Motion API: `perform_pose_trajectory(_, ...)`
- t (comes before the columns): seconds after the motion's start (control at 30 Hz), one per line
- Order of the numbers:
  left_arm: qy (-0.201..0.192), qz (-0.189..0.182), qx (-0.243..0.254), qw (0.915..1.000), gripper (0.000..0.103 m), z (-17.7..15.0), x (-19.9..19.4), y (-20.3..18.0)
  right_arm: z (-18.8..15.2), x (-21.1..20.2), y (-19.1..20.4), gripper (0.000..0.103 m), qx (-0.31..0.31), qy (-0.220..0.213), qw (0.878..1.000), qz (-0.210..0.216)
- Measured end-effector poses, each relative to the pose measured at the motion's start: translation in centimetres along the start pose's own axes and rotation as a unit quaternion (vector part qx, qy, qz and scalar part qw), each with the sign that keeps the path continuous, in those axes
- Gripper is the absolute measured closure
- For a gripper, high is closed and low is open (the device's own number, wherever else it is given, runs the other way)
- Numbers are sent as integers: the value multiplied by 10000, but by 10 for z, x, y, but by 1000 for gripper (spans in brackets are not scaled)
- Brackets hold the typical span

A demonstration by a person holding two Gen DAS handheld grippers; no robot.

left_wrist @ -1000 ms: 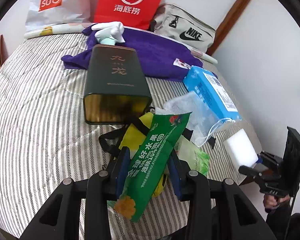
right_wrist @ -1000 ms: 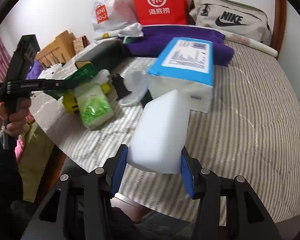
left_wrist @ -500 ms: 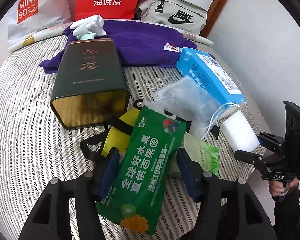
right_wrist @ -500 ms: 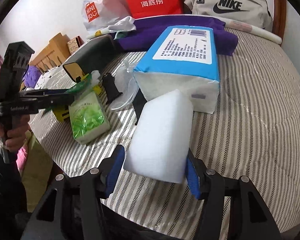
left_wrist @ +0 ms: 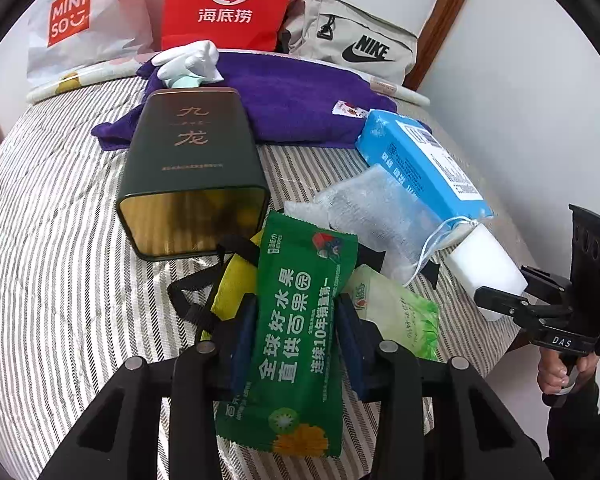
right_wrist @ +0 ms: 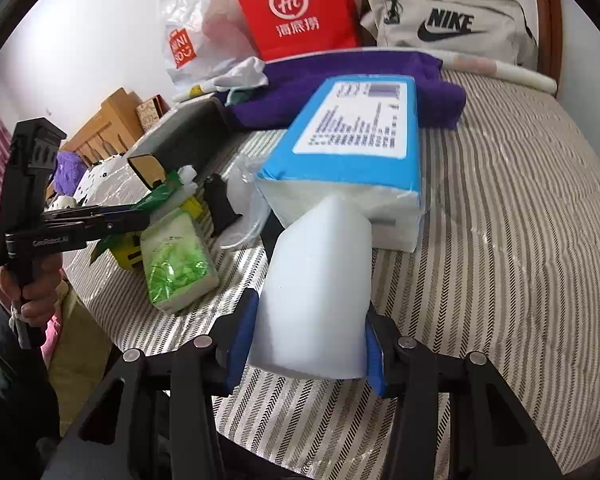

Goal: Organize soft objects
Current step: 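Lift the white foam block with the right tool while the left tool holds the green bag, then carry the foam block with the right tool while the left tool carries the green bag over the purple towel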

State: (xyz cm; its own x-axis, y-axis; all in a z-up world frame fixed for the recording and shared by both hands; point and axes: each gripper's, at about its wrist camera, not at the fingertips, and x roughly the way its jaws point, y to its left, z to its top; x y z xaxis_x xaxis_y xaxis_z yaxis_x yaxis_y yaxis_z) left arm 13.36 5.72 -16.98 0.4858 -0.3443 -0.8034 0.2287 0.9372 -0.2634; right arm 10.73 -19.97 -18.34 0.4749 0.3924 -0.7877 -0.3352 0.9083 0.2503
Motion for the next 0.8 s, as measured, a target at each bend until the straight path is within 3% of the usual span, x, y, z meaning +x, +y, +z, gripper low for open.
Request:
perform_pose_trajectory(0.5,-212,-216,-427,9986,68,0,-30,13,13,-33,8,56,-270,-220,9994,36)
perform_pose_trajectory(0.8,-404,-93,-595,9974,68,9,-50,26,26,-39,10,56,-327,-330,9989,32)
